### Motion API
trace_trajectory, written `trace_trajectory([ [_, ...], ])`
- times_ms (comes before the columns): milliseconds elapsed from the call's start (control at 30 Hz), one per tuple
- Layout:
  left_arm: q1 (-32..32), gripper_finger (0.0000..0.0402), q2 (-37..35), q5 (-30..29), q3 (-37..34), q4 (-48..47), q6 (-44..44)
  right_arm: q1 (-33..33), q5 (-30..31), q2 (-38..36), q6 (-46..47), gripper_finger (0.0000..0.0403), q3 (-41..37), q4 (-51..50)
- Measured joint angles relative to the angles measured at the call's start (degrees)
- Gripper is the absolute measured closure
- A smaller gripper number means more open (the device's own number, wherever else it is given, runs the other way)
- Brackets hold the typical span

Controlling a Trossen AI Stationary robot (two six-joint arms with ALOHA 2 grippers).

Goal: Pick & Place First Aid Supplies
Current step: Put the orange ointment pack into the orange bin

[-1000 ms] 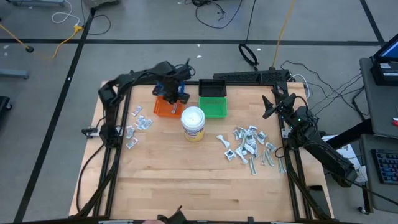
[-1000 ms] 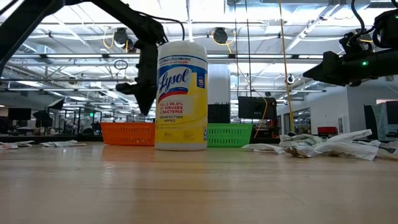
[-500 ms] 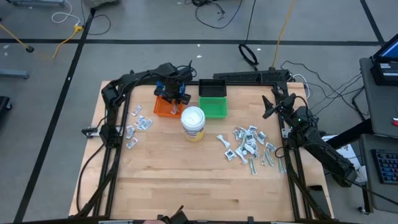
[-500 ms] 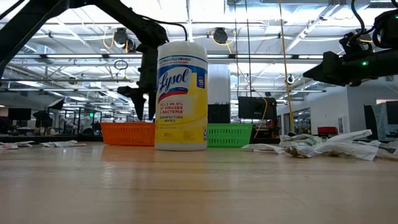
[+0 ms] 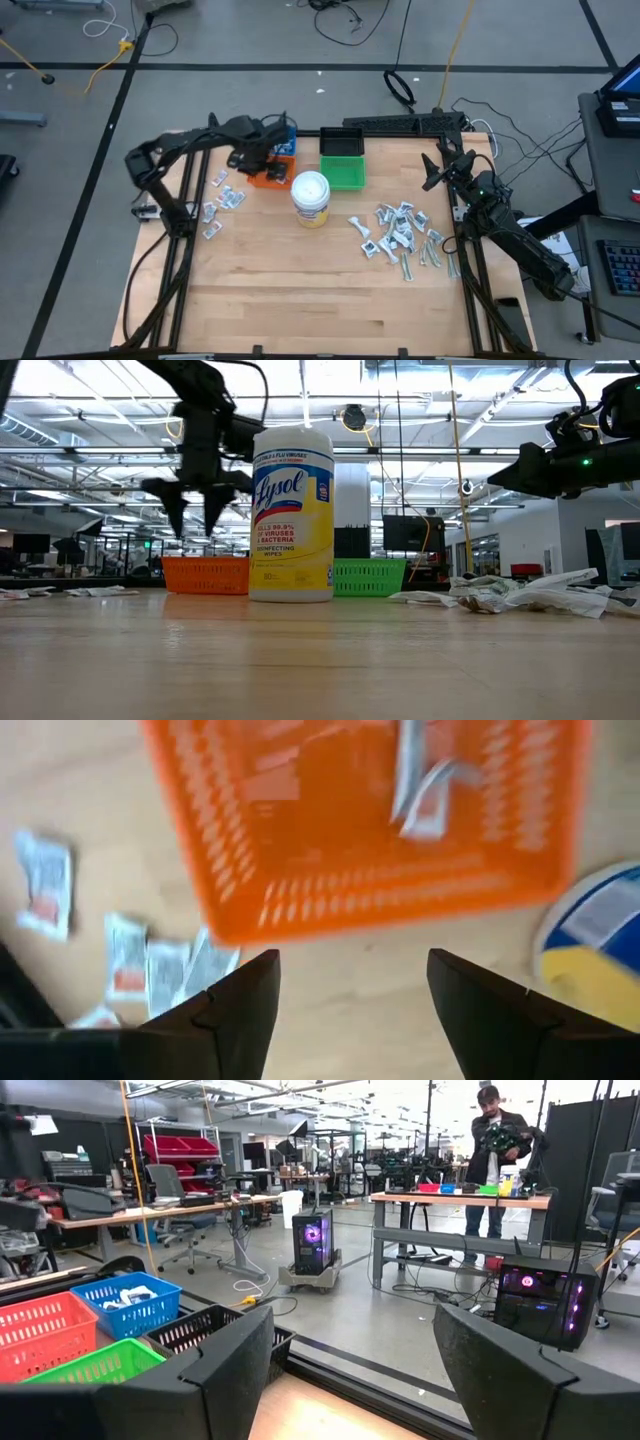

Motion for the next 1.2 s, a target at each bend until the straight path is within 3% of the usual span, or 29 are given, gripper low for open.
trace_trajectory([
  [200, -2.24, 0.0151, -8.26, 0.98, -11.57, 0.05, -5.85, -0.01, 0.0, 0.0, 0.0, 0.0128, 0.0, -0.01],
  [433, -4.49, 0.0152, -14.15, 4.5, -22.58, -0.04, -6.61, -0.01, 0.0, 0.0, 0.0, 0.0128, 0.01, 0.0],
  [833, -5.31, 0.0152, -16.18, 10.58, -35.75, 2.55, -5.12, -0.01, 0.0, 0.0, 0.0, 0.0129, 0.01, 0.0],
  [1200, -3.26, 0.0142, -16.19, 13.31, -41.54, 10.23, -10.34, 0.0, 0.0, 0.0, 0.0, 0.0128, 0.01, 0.0],
])
